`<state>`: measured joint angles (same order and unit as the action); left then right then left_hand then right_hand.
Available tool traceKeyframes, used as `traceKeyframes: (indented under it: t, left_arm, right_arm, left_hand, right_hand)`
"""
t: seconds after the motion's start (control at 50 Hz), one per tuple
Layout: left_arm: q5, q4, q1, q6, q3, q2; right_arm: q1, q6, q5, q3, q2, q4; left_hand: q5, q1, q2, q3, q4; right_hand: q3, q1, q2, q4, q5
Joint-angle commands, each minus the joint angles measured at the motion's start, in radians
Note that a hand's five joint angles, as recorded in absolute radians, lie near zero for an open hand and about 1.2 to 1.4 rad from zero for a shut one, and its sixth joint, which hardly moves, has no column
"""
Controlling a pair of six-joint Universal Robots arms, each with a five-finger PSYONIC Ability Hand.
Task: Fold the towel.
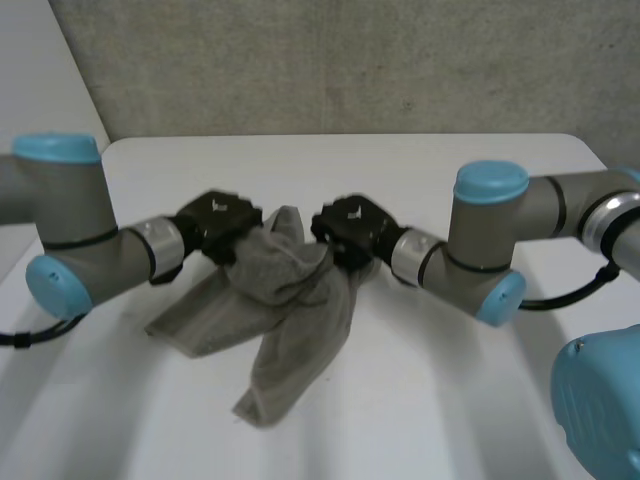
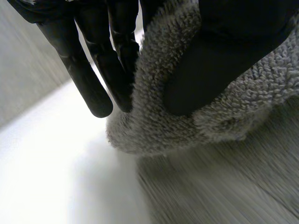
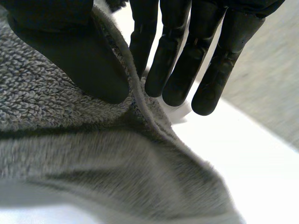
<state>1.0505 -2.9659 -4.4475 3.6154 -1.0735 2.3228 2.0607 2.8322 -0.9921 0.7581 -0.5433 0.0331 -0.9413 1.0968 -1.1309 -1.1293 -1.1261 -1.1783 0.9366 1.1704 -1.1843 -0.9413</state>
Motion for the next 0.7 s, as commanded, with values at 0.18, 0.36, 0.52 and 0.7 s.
traceKeyframes:
  t: [0.18,0.36,0.52,0.7]
  left_arm:
    - [0.428,-0.301,0.137,-0.21,0.311,-0.186]
    - [0.459,-0.314,0.224,-0.254,-0.001,-0.241]
    - [0.519,-0.243,0.273,-0.254,-0.301,-0.246]
    - [0.642,-0.039,0.355,-0.251,-0.359,-0.246]
  right_arm:
    - [-0.011,-0.034,-0.447,0.034,-0.436,-0.387]
    - [-0.004,-0.072,-0.316,0.343,-0.517,-0.254]
    - [-0.013,-0.293,-0.321,0.48,-0.446,0.118]
    - [-0.062,-0.438,-0.345,0.546,-0.415,0.363]
  left_hand:
    - [-0.28,0.299,-0.265,-0.267,-0.27]
    - [-0.28,0.299,-0.265,-0.267,-0.27]
    - [-0.211,0.23,-0.196,-0.197,-0.201]
    - [0.506,-0.487,0.521,0.519,0.516]
  right_hand:
    - [-0.218,0.46,0.226,-0.212,-0.28]
    - [-0.218,0.46,0.226,-0.212,-0.28]
    - [-0.218,0.46,0.226,-0.212,-0.28]
    - [0.013,0.229,-0.005,0.019,-0.049]
